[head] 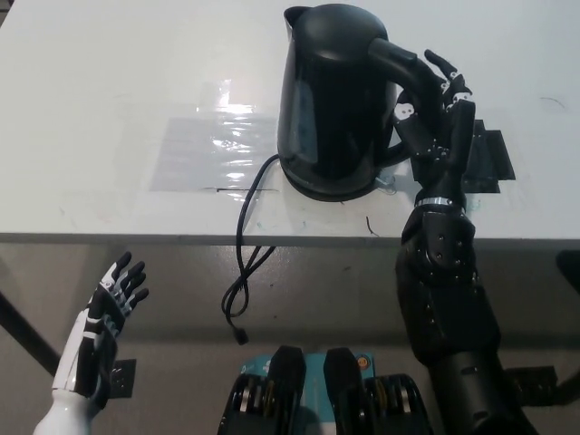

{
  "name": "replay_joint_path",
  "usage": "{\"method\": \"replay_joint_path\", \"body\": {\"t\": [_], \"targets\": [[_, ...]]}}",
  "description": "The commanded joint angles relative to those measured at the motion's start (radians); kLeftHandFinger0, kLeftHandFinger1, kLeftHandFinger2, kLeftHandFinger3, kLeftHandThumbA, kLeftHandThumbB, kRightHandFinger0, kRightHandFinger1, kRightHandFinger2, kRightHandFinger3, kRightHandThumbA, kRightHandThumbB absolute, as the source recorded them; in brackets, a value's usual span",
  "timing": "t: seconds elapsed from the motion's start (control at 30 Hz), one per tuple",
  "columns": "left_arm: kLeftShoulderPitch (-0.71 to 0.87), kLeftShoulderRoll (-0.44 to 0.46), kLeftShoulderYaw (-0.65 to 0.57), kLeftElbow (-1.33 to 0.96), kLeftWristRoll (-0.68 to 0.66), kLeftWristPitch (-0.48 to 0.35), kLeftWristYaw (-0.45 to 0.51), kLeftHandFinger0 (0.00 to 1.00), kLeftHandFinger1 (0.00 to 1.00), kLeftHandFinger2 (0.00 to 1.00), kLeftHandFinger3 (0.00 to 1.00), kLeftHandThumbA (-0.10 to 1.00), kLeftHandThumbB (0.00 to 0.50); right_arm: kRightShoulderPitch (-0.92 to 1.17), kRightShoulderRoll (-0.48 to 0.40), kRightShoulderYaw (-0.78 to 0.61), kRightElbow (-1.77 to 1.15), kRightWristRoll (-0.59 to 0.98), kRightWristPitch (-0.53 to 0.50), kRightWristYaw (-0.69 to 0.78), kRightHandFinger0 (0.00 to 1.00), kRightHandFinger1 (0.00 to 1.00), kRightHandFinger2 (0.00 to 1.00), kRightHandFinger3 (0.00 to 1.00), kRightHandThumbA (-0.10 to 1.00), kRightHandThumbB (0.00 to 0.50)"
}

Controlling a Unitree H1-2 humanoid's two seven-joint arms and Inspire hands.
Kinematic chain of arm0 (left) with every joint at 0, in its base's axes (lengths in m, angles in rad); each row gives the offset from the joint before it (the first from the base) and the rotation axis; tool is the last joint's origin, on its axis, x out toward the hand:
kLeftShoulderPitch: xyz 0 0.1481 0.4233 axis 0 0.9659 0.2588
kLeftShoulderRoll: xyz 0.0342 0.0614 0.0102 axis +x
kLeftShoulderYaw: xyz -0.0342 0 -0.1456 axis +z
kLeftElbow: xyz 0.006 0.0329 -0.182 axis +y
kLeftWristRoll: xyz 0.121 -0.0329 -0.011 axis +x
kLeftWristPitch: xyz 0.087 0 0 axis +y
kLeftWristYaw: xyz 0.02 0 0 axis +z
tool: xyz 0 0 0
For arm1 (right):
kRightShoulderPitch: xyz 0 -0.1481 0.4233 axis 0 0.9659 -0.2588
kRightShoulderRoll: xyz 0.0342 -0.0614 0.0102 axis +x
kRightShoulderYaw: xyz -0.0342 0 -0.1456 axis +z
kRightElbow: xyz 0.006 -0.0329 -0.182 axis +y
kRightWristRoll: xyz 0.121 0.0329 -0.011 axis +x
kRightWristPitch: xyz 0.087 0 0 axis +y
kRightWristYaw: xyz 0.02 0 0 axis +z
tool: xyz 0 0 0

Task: A kettle and its base are kept separately on the desk infront of the robot and the robot uses its right hand to lift the kettle by its handle and places it on its base to align it correctly.

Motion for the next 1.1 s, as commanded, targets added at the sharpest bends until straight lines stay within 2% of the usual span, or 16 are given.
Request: {"method": "replay_joint_path", "body": {"t": [0.0,0.03,0.07,0.1,0.17,0.6,1.07], "targets": [[-0.014,0.017,0.013,-0.028,-0.01,-0.003,-0.004,1.0,1.0,1.0,1.0,1.0,0.193,-0.036,-0.004,0.039,-0.04,-0.043,0.021,0.021,0.37,0.64,1.0,1.0,0.02,0.233],[-0.011,0.018,0.013,-0.029,-0.012,-0.003,-0.006,1.0,1.0,1.0,1.0,1.0,0.202,-0.026,-0.017,0.06,-0.053,-0.041,0.047,0.066,0.61,0.91,1.0,1.0,0.19,0.321],[-0.009,0.018,0.013,-0.026,-0.012,-0.006,-0.006,1.0,1.0,1.0,1.0,1.0,0.201,-0.016,-0.036,0.085,-0.06,-0.025,0.06,0.134,1.0,1.0,1.0,1.0,0.49,0.44],[-0.007,0.018,0.013,-0.025,-0.012,-0.009,-0.006,1.0,1.0,1.0,1.0,1.0,0.194,-0.01,-0.054,0.107,-0.063,-0.018,0.071,0.179,1.0,1.0,1.0,1.0,0.6,0.488],[-0.008,0.019,0.012,-0.02,-0.01,-0.017,-0.008,1.0,1.0,1.0,1.0,1.0,0.192,-0.008,-0.092,0.146,-0.068,-0.002,0.09,0.267,1.0,1.0,1.0,1.0,0.74,0.5],[-0.016,0.018,0.013,-0.019,-0.013,-0.015,-0.008,1.0,1.0,1.0,1.0,1.0,0.181,-0.002,-0.15,0.206,-0.129,-0.01,0.103,0.309,1.0,1.0,1.0,1.0,0.85,0.5],[-0.016,0.017,0.014,-0.025,-0.015,-0.005,-0.006,1.0,1.0,1.0,1.0,1.0,0.18,0.005,-0.157,0.18,-0.134,-0.005,0.073,0.306,1.0,1.0,1.0,1.0,0.83,0.5]]}}
